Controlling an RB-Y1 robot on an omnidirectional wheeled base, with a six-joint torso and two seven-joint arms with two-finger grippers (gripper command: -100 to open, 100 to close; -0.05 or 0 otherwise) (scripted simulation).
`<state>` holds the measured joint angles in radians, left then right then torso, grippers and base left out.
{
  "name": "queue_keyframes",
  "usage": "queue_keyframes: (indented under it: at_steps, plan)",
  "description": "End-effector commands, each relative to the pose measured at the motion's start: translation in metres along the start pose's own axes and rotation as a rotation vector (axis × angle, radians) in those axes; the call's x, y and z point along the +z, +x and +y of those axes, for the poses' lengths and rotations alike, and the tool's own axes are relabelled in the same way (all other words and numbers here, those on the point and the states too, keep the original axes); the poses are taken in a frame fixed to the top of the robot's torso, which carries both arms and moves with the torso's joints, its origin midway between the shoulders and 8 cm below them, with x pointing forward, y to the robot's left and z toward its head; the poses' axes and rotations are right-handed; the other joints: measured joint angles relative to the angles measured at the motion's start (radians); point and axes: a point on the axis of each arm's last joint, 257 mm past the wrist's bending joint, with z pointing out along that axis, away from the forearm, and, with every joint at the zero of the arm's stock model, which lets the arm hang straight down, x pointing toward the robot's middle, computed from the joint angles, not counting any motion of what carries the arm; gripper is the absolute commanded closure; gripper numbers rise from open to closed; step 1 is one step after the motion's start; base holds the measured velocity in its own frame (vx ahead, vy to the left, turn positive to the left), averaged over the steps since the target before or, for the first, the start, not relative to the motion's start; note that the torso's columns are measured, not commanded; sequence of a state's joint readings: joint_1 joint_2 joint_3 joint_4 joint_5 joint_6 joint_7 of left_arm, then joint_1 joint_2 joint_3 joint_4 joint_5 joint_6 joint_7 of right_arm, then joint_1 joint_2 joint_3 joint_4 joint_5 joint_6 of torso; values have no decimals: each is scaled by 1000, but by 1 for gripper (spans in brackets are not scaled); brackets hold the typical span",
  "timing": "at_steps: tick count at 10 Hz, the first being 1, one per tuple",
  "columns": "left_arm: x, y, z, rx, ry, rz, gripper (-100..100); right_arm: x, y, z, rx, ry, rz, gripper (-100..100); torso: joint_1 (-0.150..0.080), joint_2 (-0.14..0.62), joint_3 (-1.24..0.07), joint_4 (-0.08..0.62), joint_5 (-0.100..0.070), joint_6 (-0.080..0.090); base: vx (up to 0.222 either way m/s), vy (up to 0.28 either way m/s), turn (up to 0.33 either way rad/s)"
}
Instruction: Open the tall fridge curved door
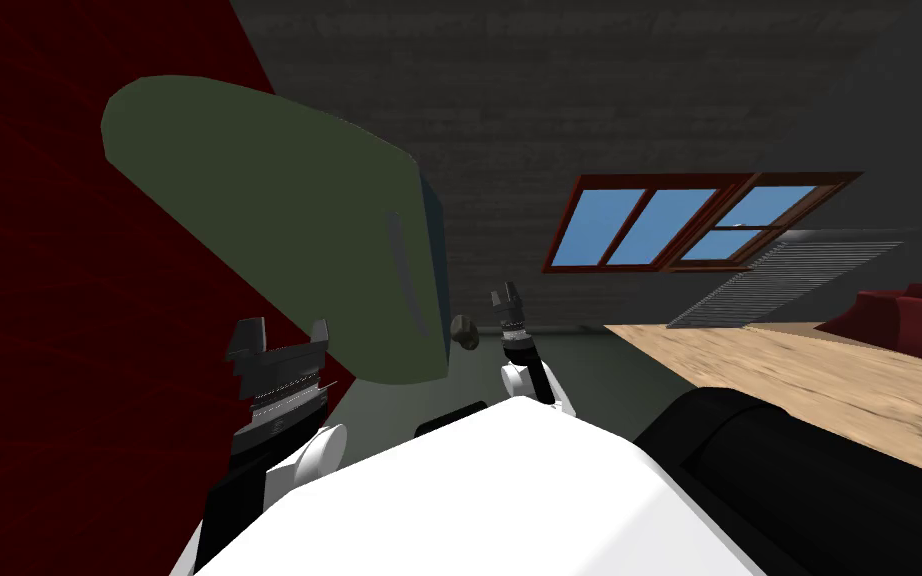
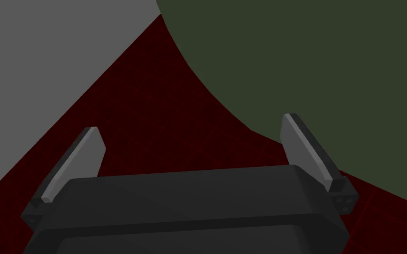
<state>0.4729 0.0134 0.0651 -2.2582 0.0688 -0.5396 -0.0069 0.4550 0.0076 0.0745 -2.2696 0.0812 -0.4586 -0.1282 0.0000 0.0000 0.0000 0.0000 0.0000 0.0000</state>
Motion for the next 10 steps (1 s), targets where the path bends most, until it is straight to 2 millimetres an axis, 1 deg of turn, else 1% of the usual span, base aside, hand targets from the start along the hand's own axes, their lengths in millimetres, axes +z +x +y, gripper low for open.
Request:
queue_keyframes:
  at_steps: [1, 3, 9, 10]
  plan:
    - [0, 0, 0, 0, 0, 0, 0, 0, 0, 0, 0, 0, 0, 0, 0, 40, -82, 41, 0, 0, 0, 0, 0]
    - [0, 0, 0, 0, 0, 0, 0, 0, 0, 0, 0, 0, 0, 0, 0, 175, -351, 176, 0, 0, 0, 0, 0]
    - [0, 0, 0, 0, 0, 0, 0, 0, 0, 0, 0, 0, 0, 0, 0, 618, -1234, 617, 0, 0, 0, 0, 0]
    - [-1, 2, 7, 29, -7, 42, -100, 0, 0, 0, 0, 0, 0, 0, 0, 691, -1382, 691, 0, 0, 23, -28, 20]
